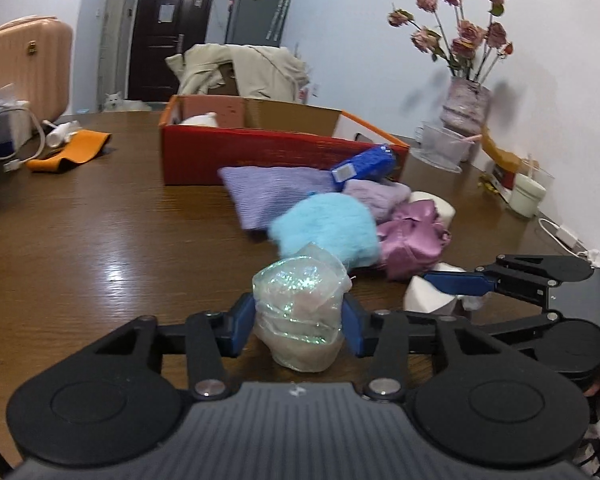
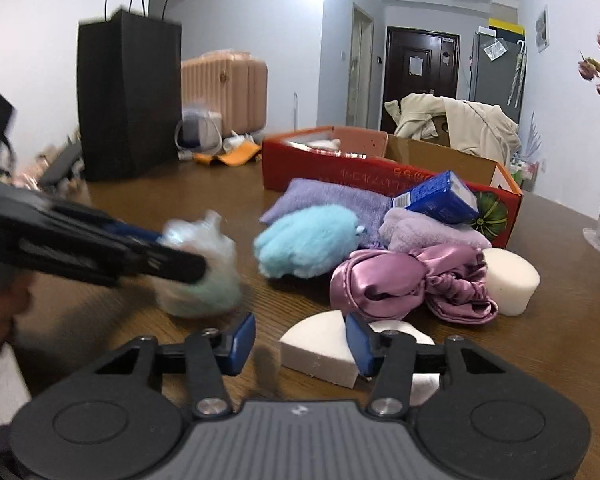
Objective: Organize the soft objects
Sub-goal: 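Grasp the clear plastic bag with the left gripper while the right gripper grasps the white wedge, then lower the bag into the box with the left gripper while the right gripper drops the wedge in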
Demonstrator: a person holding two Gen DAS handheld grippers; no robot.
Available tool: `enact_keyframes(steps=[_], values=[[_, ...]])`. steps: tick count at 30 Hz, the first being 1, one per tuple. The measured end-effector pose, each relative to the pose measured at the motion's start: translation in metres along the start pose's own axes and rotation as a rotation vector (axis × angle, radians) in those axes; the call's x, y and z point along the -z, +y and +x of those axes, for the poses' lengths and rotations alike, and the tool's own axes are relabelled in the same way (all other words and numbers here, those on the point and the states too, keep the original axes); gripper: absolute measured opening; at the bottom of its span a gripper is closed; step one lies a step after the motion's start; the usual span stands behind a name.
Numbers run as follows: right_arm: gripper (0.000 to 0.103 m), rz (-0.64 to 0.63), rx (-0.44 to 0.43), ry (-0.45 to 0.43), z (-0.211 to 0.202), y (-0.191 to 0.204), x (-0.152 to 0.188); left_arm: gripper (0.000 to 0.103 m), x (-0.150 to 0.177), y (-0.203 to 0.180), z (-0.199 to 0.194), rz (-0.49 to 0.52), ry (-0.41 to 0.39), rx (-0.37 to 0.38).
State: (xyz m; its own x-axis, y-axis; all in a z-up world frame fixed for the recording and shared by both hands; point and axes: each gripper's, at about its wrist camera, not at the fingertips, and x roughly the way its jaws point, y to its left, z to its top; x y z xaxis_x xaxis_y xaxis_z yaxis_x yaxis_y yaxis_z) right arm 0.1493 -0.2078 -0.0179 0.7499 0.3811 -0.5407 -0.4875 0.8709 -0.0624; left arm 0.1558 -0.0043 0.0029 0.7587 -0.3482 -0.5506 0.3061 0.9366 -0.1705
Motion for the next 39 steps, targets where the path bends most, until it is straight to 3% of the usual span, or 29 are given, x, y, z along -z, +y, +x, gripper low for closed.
enact_keyframes(steps=[3, 4, 5, 6, 7, 13, 17, 21, 24, 29, 34, 36, 39], values=[[0.047, -0.010, 0.016, 0.015, -0.001, 0.004, -0.001, 0.052, 0.003, 0.004, 0.001, 0.005, 0.013, 0.004], [0.040, -0.010, 0.027, 0.023, -0.001, 0.003, -0.001, 0.052, 0.004, 0.006, 0.001, 0.000, 0.019, 0.007], [0.037, -0.010, 0.039, 0.028, -0.002, 0.002, -0.001, 0.050, 0.004, 0.006, 0.003, -0.002, 0.025, 0.011], [0.032, -0.008, 0.054, 0.035, -0.003, 0.002, -0.001, 0.037, 0.004, 0.008, 0.003, -0.004, 0.025, 0.014], [0.030, -0.002, 0.056, 0.032, -0.005, 0.001, -0.002, 0.035, 0.004, 0.008, 0.003, -0.006, 0.020, 0.016], [0.028, 0.031, -0.014, -0.045, -0.029, 0.000, -0.018, 0.035, -0.016, 0.009, -0.012, 0.003, -0.051, 0.057], [0.028, 0.070, -0.056, -0.120, -0.036, -0.021, -0.048, 0.035, -0.056, 0.013, -0.008, 0.008, -0.103, 0.087], [0.029, 0.069, -0.040, -0.206, -0.025, -0.066, -0.101, 0.036, -0.130, 0.018, 0.026, -0.006, -0.131, 0.092], [0.029, 0.068, -0.010, -0.189, 0.014, -0.115, -0.146, 0.036, -0.195, 0.016, 0.081, 0.020, -0.104, 0.116], [0.030, 0.121, 0.072, 0.002, 0.137, -0.202, -0.206, 0.037, -0.263, 0.016, 0.214, 0.042, 0.037, 0.004], [0.031, 0.139, 0.149, 0.128, 0.227, -0.246, -0.224, 0.040, -0.280, 0.032, 0.312, 0.009, 0.176, -0.083], [0.034, 0.131, 0.160, 0.176, 0.251, -0.253, -0.227, 0.058, -0.279, 0.036, 0.328, 0.017, 0.191, -0.097], [0.045, 0.154, 0.192, 0.193, 0.265, -0.261, -0.224, 0.063, -0.276, 0.040, 0.328, 0.027, 0.181, -0.075]])
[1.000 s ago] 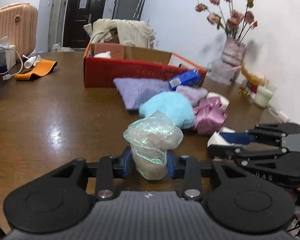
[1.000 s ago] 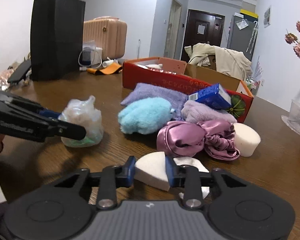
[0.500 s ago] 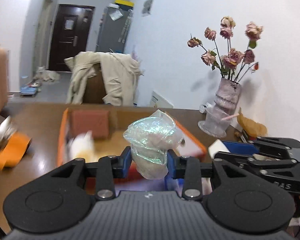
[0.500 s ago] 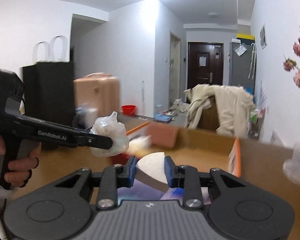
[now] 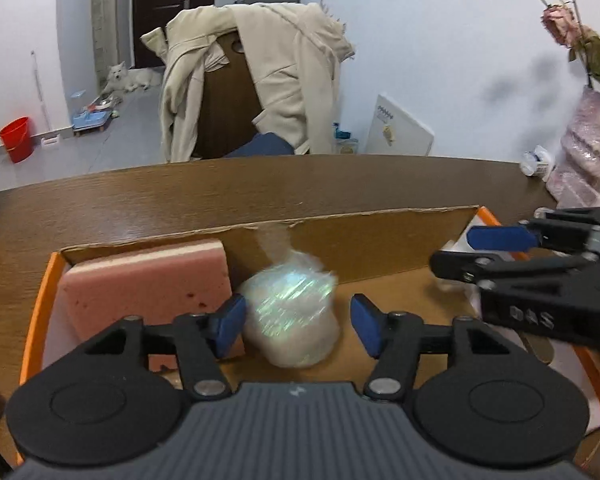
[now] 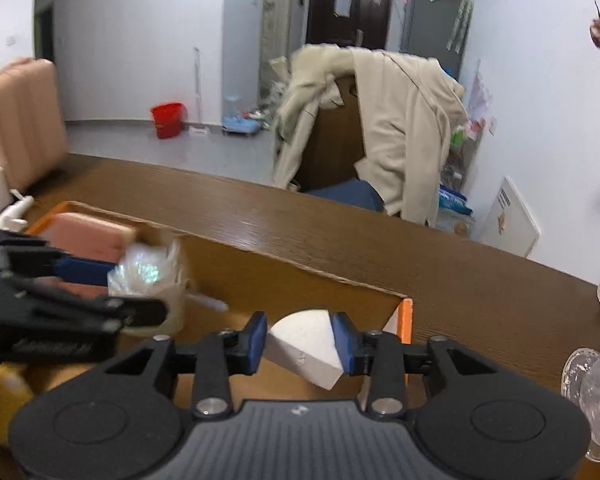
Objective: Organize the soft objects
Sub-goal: 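Lower the bag into the box with the left gripper while the right gripper drops the wedge in, then move both open grippers back over the remaining soft items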
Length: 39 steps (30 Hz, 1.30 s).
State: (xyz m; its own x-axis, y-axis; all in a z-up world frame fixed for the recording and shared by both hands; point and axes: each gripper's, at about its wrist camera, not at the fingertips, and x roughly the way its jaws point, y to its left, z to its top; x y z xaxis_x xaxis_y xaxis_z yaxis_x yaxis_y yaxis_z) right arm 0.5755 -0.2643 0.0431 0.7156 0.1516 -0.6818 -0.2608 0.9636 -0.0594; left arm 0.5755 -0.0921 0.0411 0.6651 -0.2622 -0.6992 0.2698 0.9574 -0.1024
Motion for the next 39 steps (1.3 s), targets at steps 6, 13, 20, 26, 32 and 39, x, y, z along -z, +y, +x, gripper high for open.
enact_keyframes(steps=[6, 13, 20, 26, 32, 39], values=[[0.046, 0.039, -0.017, -0.058, -0.021, -0.011, 0.000, 0.065, 0.002, -0.006, -0.029, 0.033, -0.040, -0.012], [0.057, -0.003, -0.021, -0.172, -0.121, -0.008, 0.005, 0.073, 0.017, -0.008, -0.144, 0.044, -0.172, -0.003], [0.066, -0.025, -0.050, -0.278, -0.235, 0.013, 0.051, 0.073, 0.077, -0.007, -0.265, 0.039, -0.294, -0.013], [0.074, -0.011, -0.091, -0.384, -0.319, 0.055, 0.126, 0.078, 0.161, -0.010, -0.343, 0.067, -0.392, -0.033], [0.085, -0.031, -0.079, -0.465, -0.380, 0.092, 0.216, 0.095, 0.258, -0.017, -0.393, 0.053, -0.449, 0.045], [0.085, -0.010, -0.070, -0.385, -0.407, 0.110, 0.291, 0.097, 0.333, -0.041, -0.407, 0.023, -0.434, 0.033]])
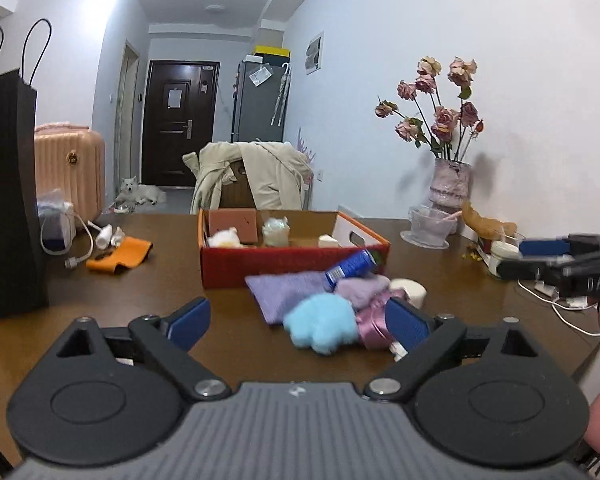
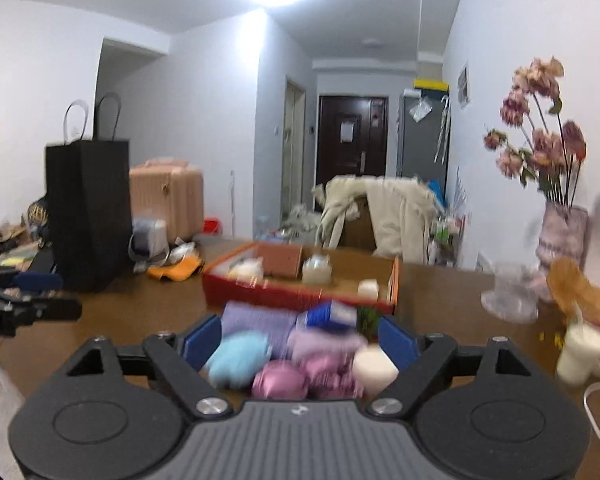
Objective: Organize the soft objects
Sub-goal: 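Move both open grippers back over the remaining soft items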
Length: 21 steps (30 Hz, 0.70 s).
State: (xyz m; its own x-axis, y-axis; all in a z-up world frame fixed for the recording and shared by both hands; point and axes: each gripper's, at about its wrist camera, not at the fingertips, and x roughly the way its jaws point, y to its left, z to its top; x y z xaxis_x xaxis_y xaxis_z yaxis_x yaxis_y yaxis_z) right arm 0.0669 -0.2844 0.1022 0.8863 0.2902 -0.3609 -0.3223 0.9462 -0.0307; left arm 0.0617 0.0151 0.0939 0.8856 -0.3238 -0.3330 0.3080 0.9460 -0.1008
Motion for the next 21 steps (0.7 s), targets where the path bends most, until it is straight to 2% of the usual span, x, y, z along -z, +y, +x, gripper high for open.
enact_keyframes(steps=[2, 6, 12, 16, 18, 21], values=[[0.085, -0.006, -0.005, 0.037, -0.001, 0.002, 0.013, 0.097, 0.002, -0.004, 0.002, 0.005, 0.019, 0.018], [0.085, -0.002, -0.001, 0.098, 0.009, 0.000, 0.031, 0.097, 0.003, -0.012, 0.015, 0.039, 0.033, 0.001], [0.083, 0.061, -0.007, 0.133, 0.028, -0.015, 0.046, 0.097, 0.010, -0.018, 0.048, 0.016, 0.119, 0.026], [0.075, 0.108, -0.027, 0.152, 0.052, -0.020, 0.052, 0.097, 0.017, -0.032, 0.085, 0.047, 0.179, 0.019], [0.069, 0.095, -0.045, 0.176, 0.070, -0.016, 0.055, 0.096, 0.017, -0.035, 0.100, 0.043, 0.208, 0.017], [0.066, 0.091, -0.072, 0.198, 0.092, -0.015, 0.059, 0.096, 0.017, -0.037, 0.117, 0.038, 0.235, 0.025]])
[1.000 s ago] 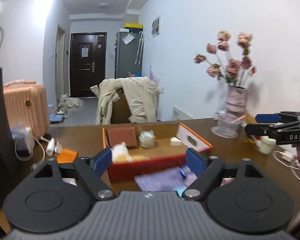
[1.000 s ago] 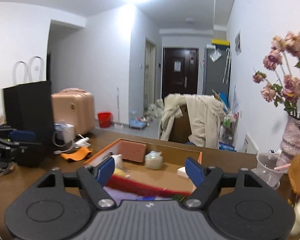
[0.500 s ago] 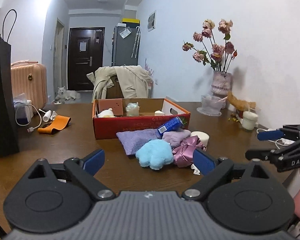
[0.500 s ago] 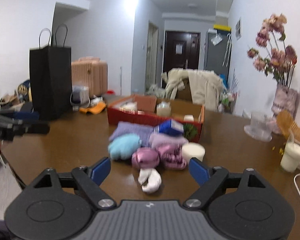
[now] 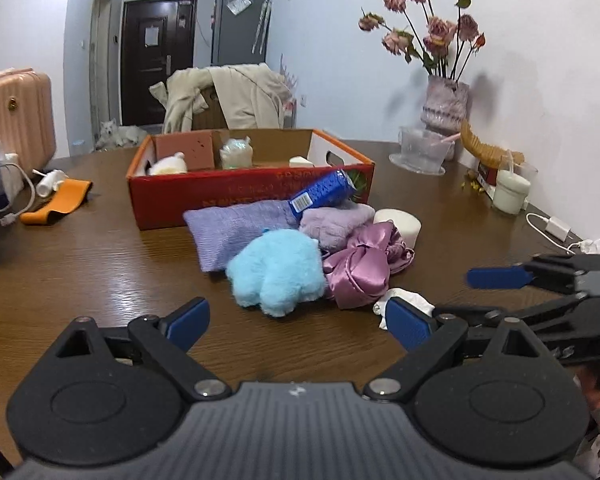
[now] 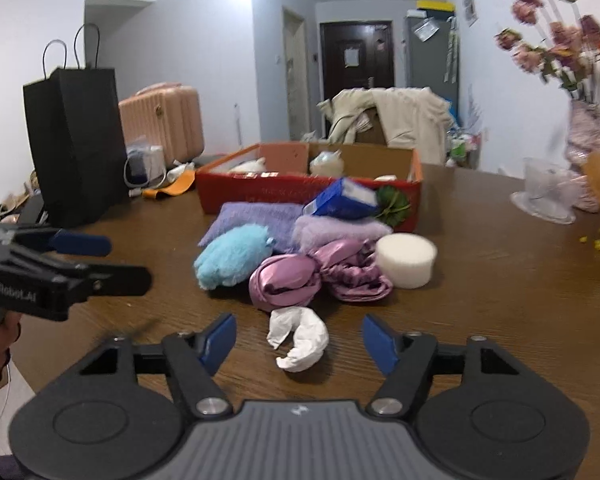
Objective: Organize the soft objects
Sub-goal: 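Move both open grippers back over the remaining soft items, then grasp the white round sponge with the left gripper while the right gripper grasps the white tissue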
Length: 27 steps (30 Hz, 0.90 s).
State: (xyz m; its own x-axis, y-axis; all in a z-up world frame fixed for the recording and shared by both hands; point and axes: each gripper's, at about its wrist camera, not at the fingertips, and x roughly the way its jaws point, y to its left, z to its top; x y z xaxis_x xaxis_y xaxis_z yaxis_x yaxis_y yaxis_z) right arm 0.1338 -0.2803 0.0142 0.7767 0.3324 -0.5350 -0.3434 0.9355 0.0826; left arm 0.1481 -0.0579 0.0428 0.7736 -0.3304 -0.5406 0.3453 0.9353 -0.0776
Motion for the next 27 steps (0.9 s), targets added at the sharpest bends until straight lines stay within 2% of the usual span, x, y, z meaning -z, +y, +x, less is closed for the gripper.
enact_keyframes(steps=[5, 9, 10, 12, 13, 16, 18, 21, 23, 25, 26, 27], values=[[0.050, -0.019, 0.014, 0.036, 0.035, -0.006, -0.001, 0.096, -0.013, -0.004, 0.028, -0.001, 0.031, -0.003], [0.015, -0.062, -0.016, 0.078, 0.051, -0.013, 0.002, 0.091, -0.039, -0.018, 0.051, 0.010, 0.008, 0.050], [0.015, -0.047, -0.030, 0.074, 0.051, -0.018, 0.002, 0.088, -0.047, -0.025, 0.060, 0.017, 0.006, 0.068], [0.013, -0.034, -0.020, 0.071, 0.049, -0.030, 0.000, 0.075, -0.062, -0.042, 0.083, 0.041, 0.018, 0.115], [0.013, -0.028, -0.004, 0.070, 0.047, -0.038, -0.001, 0.074, -0.067, -0.051, 0.094, 0.053, 0.023, 0.135], [0.013, 0.024, 0.103, 0.059, 0.036, -0.079, -0.007, 0.072, -0.079, -0.078, 0.135, 0.073, 0.061, 0.146], [0.013, 0.059, 0.182, 0.045, 0.028, -0.112, -0.012, 0.079, -0.083, -0.094, 0.160, 0.085, 0.072, 0.148], [0.013, 0.082, 0.251, 0.031, 0.024, -0.146, -0.021, 0.079, -0.078, -0.107, 0.186, 0.093, 0.106, 0.121], [0.013, 0.088, 0.256, 0.018, 0.024, -0.160, -0.026, 0.077, -0.075, -0.109, 0.198, 0.065, 0.138, 0.114], [0.013, 0.079, 0.241, 0.007, 0.030, -0.166, -0.033, 0.067, -0.075, -0.111, 0.206, 0.054, 0.159, 0.112], [0.013, 0.069, 0.231, 0.004, 0.034, -0.167, -0.037, 0.058, -0.074, -0.112, 0.207, 0.050, 0.164, 0.111], [0.013, 0.063, 0.220, 0.001, 0.036, -0.168, -0.038, 0.057, -0.073, -0.112, 0.208, 0.048, 0.162, 0.109]])
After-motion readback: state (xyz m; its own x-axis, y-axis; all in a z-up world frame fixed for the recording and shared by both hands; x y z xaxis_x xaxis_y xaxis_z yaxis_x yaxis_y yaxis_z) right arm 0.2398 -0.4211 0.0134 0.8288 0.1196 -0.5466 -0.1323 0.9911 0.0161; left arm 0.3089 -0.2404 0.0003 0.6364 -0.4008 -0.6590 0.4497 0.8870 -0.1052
